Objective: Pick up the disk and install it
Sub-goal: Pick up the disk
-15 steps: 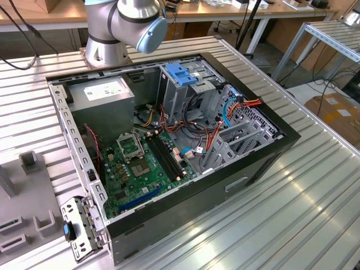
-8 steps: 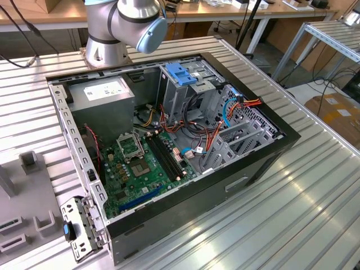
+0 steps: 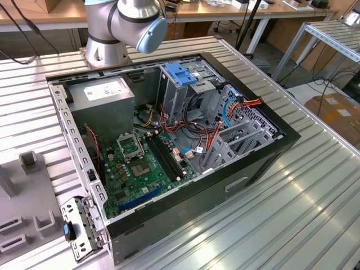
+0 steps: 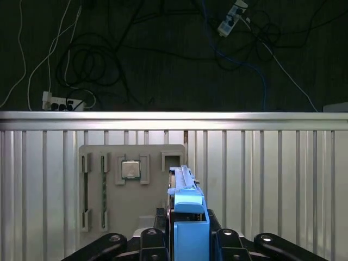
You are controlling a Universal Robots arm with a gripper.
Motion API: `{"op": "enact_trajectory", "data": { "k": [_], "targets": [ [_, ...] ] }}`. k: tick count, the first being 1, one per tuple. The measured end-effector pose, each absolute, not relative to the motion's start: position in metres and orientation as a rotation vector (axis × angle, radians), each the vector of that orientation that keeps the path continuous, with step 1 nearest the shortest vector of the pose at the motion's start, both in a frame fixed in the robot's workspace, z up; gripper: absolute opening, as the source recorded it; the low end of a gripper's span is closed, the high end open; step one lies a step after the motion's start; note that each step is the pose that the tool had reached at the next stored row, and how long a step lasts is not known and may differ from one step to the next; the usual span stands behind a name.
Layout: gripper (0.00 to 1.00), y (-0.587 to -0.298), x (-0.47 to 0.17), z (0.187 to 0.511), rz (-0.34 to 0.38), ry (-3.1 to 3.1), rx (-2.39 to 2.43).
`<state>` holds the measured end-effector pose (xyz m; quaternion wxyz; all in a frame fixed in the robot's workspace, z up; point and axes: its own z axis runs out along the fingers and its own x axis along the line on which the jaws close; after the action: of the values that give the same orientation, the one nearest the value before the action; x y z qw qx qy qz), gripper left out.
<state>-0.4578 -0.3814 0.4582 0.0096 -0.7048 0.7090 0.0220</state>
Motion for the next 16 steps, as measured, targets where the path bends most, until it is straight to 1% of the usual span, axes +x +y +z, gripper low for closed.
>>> {"op": "enact_trajectory", "data": {
  "k": [16],
  "targets": [
    [0.37,-0.381,-0.458,0.485,0.069,2.214,-2.201]
  ]
}}
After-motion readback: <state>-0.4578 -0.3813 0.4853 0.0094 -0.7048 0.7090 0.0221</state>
